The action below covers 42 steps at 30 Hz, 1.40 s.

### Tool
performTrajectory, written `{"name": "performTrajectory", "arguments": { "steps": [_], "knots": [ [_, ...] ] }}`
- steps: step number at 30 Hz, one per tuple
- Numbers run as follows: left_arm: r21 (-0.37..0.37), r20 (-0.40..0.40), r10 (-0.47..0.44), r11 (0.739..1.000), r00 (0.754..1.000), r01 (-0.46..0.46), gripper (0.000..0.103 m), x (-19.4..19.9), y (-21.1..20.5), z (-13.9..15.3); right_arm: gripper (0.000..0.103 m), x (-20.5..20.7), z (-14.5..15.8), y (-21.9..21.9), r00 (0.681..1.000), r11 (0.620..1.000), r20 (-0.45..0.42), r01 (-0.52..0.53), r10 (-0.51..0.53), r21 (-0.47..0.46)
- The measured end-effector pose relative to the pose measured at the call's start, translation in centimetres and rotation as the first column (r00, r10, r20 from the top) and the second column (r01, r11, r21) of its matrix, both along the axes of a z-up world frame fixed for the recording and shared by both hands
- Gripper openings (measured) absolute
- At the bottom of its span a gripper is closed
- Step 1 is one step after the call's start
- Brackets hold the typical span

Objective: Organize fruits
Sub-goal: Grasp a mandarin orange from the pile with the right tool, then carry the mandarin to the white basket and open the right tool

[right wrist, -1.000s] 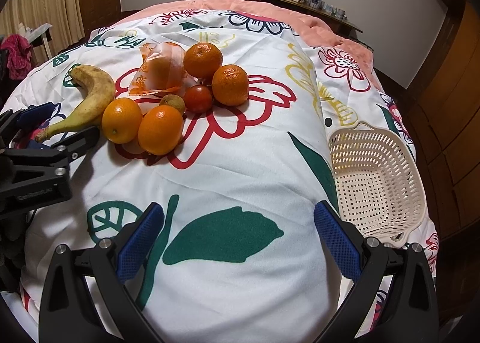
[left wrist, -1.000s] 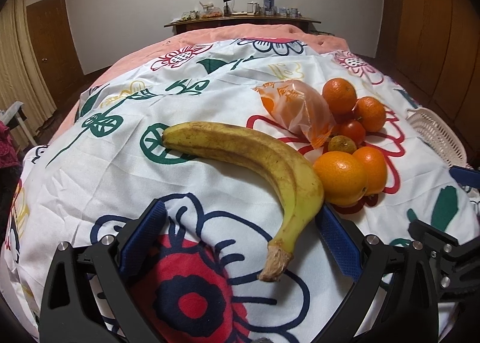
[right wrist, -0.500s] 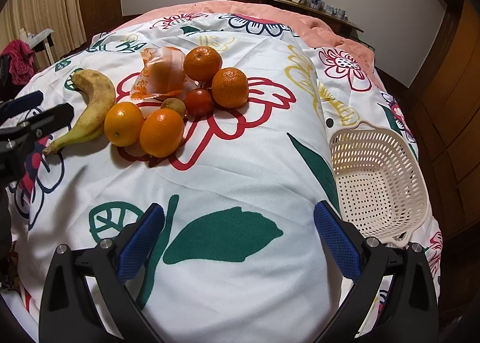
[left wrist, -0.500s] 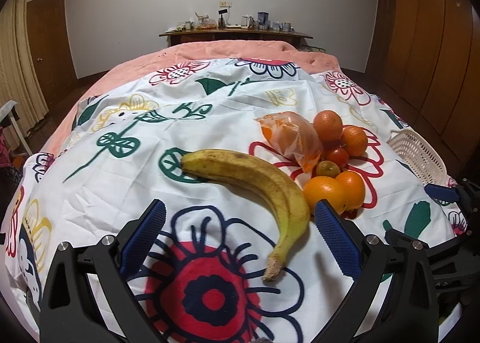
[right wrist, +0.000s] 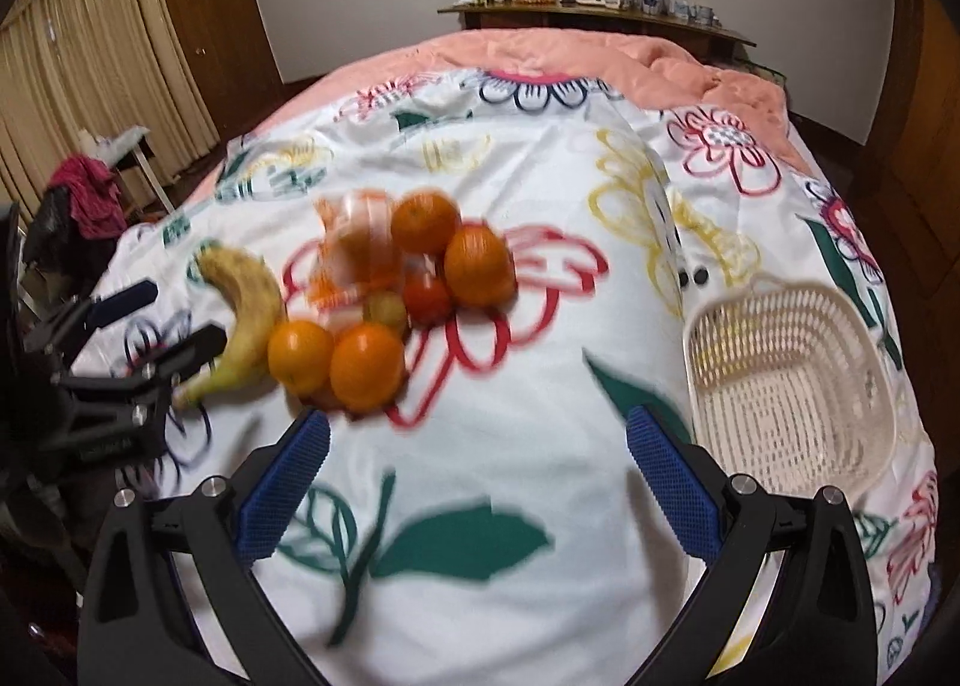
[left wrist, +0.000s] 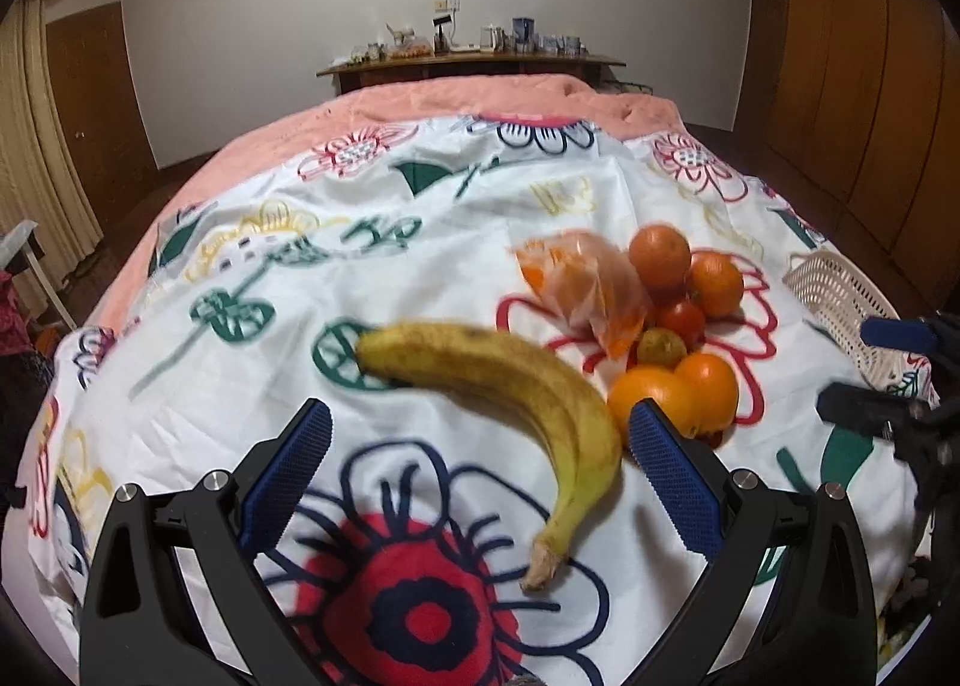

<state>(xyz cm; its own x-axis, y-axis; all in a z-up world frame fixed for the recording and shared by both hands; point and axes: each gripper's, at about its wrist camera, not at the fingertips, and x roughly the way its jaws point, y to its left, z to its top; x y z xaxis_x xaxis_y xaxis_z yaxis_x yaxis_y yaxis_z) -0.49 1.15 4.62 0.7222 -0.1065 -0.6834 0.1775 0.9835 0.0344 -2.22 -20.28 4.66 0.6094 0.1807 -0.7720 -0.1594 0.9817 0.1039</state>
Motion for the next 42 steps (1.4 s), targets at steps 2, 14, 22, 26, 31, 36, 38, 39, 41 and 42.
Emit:
{"name": "performTrajectory", "arguments": {
  "steps": [2,14,22,26,31,36,38,39,41,42],
  "knots": [
    [0.000,0.011,-0.002,1.000,1.000,0.002,0.101,0.2,0.1,0.6,0.098,1.3,0.8,-0.2,1.000,1.000,0.016,0.001,-0.001,0.023],
    [0.002,-0.009,-0.007,1.000,1.000,0.007,0.101,3.0,-0.3,0.9,0.060,8.7,-1.2,0.4,0.994,0.997,-0.084,-0.067,0.070,0.038],
    [0.018,-0.022,-0.026,0.999,0.999,0.026,0.101,4.6,-1.4,0.8,0.040,10.8,-2.8,0.6,0.982,0.991,-0.156,-0.092,0.106,0.093],
    [0.032,-0.030,-0.045,0.998,0.999,0.046,0.101,5.4,-2.5,0.6,0.039,10.5,-2.8,-0.2,0.984,0.987,-0.149,-0.078,0.099,0.140],
    [0.054,-0.037,-0.085,0.995,0.996,0.087,0.101,6.0,-4.4,0.5,0.039,9.5,-1.5,-1.5,0.992,0.986,-0.103,-0.060,0.077,0.156],
    [0.056,-0.054,-0.130,0.989,0.990,0.133,0.101,7.0,-6.4,0.5,0.039,8.2,0.1,-4.9,0.999,0.984,-0.051,0.005,0.004,0.177],
    [0.062,-0.057,-0.151,0.986,0.987,0.154,0.101,7.3,-7.3,0.6,0.039,7.7,0.5,-6.9,0.998,0.980,-0.037,0.047,-0.040,0.193],
    [0.066,-0.057,-0.160,0.984,0.985,0.164,0.101,7.4,-7.8,0.6,0.039,7.4,0.6,-7.9,0.998,0.978,-0.032,0.068,-0.063,0.196],
    [0.073,-0.060,-0.178,0.981,0.982,0.182,0.101,7.7,-8.6,0.7,0.039,6.9,0.5,-9.7,0.994,0.975,-0.026,0.111,-0.108,0.194],
    [0.074,-0.063,-0.186,0.979,0.980,0.191,0.101,7.8,-9.0,0.7,0.039,6.7,0.5,-10.5,0.991,0.973,-0.024,0.132,-0.130,0.191]
  ]
}}
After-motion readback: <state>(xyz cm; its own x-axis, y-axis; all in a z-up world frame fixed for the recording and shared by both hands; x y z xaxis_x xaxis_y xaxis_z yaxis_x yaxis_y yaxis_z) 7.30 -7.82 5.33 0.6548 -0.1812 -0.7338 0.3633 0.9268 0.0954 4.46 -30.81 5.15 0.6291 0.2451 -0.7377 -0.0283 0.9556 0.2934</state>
